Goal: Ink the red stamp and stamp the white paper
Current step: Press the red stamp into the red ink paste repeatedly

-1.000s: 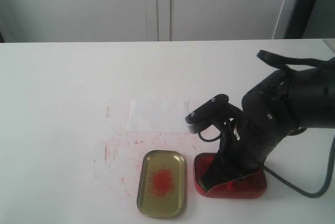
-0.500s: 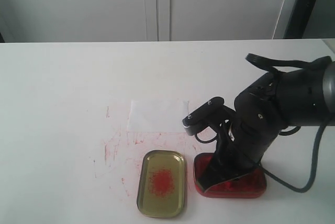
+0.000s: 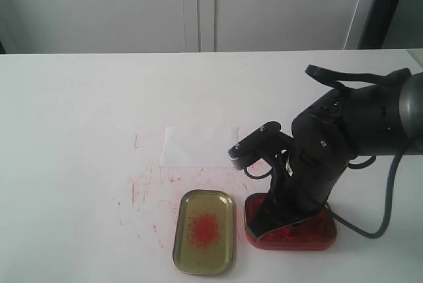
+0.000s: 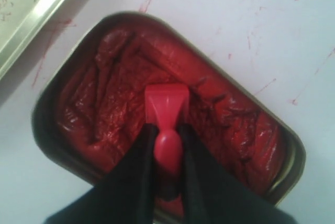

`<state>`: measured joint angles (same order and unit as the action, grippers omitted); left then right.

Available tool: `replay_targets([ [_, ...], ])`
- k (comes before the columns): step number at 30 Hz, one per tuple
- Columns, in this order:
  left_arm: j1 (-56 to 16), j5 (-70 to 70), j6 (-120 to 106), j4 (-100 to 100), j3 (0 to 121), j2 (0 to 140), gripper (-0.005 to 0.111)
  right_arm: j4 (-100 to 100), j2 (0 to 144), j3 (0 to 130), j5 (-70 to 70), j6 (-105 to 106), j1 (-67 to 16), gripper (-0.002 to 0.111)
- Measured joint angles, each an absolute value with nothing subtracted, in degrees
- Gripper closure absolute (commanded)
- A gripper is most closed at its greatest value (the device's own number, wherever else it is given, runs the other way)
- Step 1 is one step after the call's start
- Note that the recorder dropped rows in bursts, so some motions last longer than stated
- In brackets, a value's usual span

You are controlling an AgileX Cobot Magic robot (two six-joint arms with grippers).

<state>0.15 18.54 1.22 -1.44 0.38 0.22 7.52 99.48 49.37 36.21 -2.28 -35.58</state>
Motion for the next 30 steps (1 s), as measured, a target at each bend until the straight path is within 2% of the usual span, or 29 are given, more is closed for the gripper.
replay_targets([
  [30, 0.2, 18.5, 1.2, -1.4, 0.4, 0.2, 0.107, 5.0, 90.8, 47.5, 34.2, -6.0, -35.6, 0.108],
])
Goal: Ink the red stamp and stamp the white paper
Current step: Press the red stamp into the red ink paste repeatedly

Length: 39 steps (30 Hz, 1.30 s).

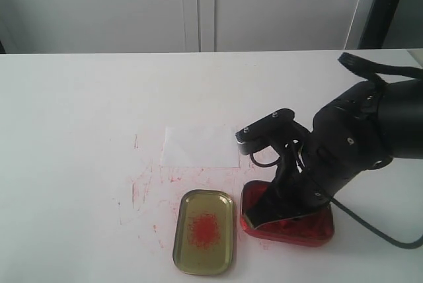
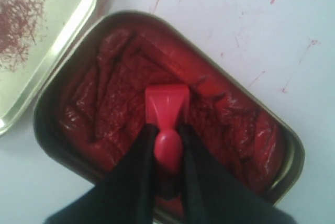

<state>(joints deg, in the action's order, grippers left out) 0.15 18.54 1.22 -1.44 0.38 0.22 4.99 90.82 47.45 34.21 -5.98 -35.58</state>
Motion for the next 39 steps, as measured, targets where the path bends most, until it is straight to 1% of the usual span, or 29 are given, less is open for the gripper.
replay_targets([
  [6, 0.2, 18.5, 1.2, -1.4, 0.4, 0.2, 0.107, 0.8, 90.8, 46.9, 32.7, -4.9, -33.5, 0.108],
  [11, 0.2, 18.5, 1.2, -1.4, 0.4, 0.2, 0.107, -0.4, 90.8, 43.8, 30.4, -3.6, -31.9, 0.108],
  [27, 0.2, 18.5, 1.2, -1.4, 0.4, 0.2, 0.107, -4.3, 90.8, 40.6, 23.8, -1.9, -31.7, 0.108],
  [39, 0.2, 18.5, 1.2, -1.4, 0.4, 0.2, 0.107, -7.0, 90.8, 39.9, 22.3, -1.9, -31.7, 0.108],
])
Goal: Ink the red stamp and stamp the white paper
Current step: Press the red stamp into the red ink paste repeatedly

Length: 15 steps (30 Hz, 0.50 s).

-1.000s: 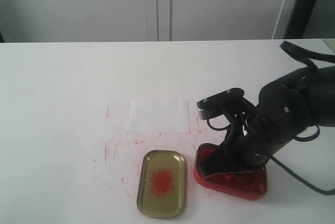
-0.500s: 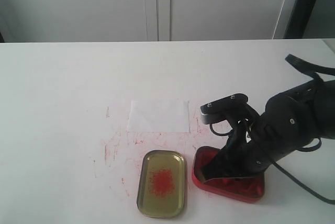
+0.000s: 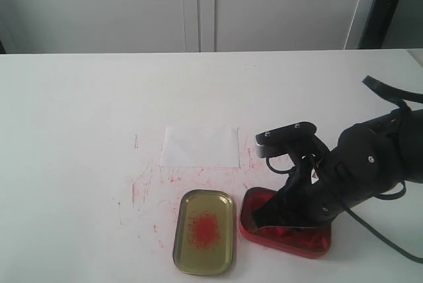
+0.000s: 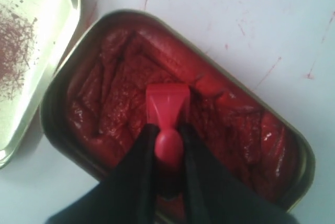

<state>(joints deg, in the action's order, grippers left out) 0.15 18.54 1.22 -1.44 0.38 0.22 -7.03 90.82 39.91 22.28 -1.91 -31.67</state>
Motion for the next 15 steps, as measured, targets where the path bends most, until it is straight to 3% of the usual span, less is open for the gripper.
replay_targets([
  [15, 0.2, 18.5, 1.2, -1.4, 0.4, 0.2, 0.107, -8.0, 90.8, 39.4, 21.0, -1.9, -31.7, 0.108],
])
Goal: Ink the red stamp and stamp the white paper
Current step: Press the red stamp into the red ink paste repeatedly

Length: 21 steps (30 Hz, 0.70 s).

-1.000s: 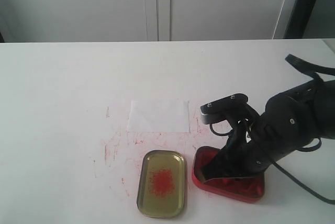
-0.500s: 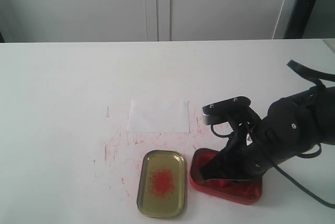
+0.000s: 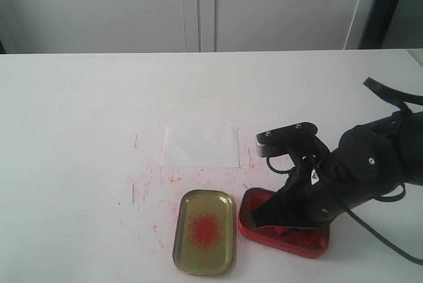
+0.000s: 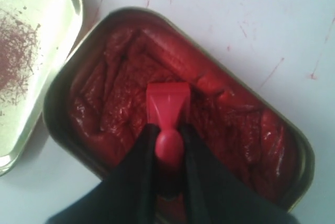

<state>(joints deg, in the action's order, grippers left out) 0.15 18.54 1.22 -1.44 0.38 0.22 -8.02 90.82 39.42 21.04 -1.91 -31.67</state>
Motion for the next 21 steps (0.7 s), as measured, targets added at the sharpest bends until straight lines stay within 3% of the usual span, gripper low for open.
replay_targets([
  [21, 0.2, 18.5, 1.2, -1.4, 0.4, 0.2, 0.107, -8.8, 88.8, 38.8, 18.5, 5.3, -31.7, 0.108],
])
